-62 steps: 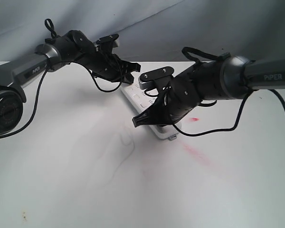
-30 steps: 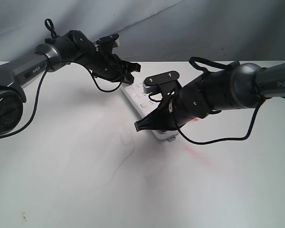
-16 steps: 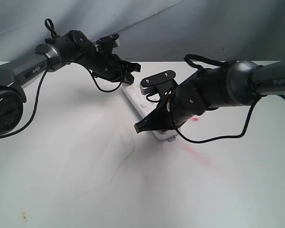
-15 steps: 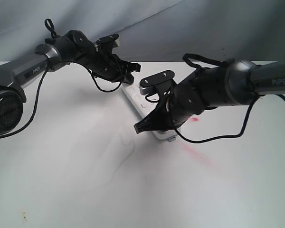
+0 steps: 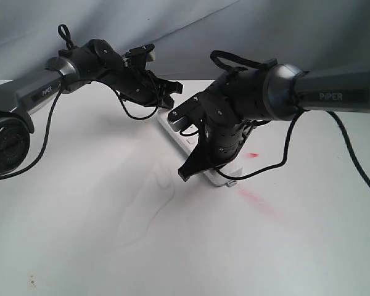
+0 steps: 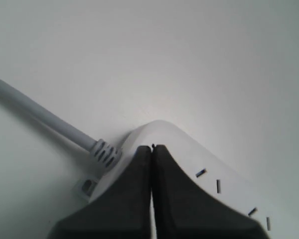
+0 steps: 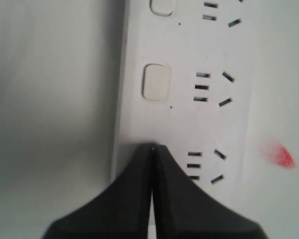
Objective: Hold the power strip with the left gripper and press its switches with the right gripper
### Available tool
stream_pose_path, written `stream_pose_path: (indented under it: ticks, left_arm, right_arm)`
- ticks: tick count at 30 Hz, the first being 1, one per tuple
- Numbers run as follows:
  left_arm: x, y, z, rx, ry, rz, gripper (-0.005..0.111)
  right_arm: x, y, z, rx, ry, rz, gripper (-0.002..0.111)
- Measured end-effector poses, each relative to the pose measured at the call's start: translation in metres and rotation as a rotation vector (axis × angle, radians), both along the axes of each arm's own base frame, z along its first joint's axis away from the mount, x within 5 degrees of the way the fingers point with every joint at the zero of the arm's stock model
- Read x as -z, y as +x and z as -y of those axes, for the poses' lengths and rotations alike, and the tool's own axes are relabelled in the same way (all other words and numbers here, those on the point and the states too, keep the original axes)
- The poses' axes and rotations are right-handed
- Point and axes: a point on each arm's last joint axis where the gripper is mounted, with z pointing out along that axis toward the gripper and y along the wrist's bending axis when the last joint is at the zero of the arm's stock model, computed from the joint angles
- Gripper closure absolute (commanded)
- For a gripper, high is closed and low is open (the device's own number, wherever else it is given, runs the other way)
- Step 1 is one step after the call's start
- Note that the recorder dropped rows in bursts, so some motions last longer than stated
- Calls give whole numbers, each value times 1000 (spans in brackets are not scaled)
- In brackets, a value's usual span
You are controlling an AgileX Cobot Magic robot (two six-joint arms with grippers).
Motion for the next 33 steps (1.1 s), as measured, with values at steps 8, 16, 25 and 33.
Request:
stream_pose_path:
  ticks: [8, 16, 25, 33]
  left_arm:
    - [0, 0, 0, 0, 0, 0, 107]
    - [0, 0, 0, 1, 1, 1, 107]
    - [0, 0, 0, 1, 1, 1, 107]
    - [0, 0, 0, 1, 1, 1, 107]
  right_arm:
    - [5, -1, -4, -30, -29, -9, 108]
    - [-9, -1, -1, 30, 21, 38, 108]
    - [-23, 10, 16, 165, 114, 107, 108]
    - [-43, 16, 10, 149, 240, 200, 108]
